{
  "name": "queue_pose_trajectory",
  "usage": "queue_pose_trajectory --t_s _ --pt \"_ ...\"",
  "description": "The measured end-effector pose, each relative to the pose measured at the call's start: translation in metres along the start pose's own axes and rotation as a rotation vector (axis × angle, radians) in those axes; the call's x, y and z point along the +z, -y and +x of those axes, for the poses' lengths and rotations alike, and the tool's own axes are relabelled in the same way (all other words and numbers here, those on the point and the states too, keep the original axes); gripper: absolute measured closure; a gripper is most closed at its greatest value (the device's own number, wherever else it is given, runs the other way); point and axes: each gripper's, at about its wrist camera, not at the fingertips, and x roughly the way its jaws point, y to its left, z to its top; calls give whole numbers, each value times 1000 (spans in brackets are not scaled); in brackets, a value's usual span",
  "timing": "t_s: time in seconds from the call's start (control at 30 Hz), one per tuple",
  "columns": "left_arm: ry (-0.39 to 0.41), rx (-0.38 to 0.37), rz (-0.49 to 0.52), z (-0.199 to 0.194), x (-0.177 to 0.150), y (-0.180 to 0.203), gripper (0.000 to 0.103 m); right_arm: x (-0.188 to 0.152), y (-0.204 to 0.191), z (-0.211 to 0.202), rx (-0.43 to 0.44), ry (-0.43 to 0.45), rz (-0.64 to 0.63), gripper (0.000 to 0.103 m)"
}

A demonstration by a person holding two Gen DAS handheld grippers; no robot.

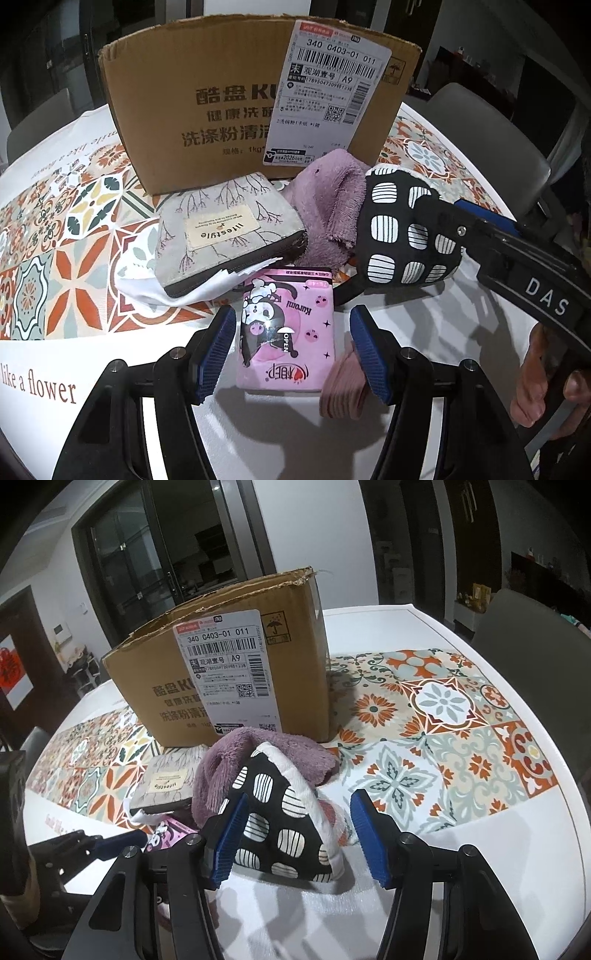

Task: Organize soft objects
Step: 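Grasp the pink Kuromi tissue pack with the left gripper while the right gripper grasps the dotted pouch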

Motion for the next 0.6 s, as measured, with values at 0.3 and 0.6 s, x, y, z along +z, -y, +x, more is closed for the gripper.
queue_pose_trajectory --t_s 0.3,0.6 --pt "-17 1 -29 10 2 -5 42 1 -1 9 27 -23 4 57" --pt "-23 -18 -57 14 0 -10 49 -1 -5 8 24 -31 11 72"
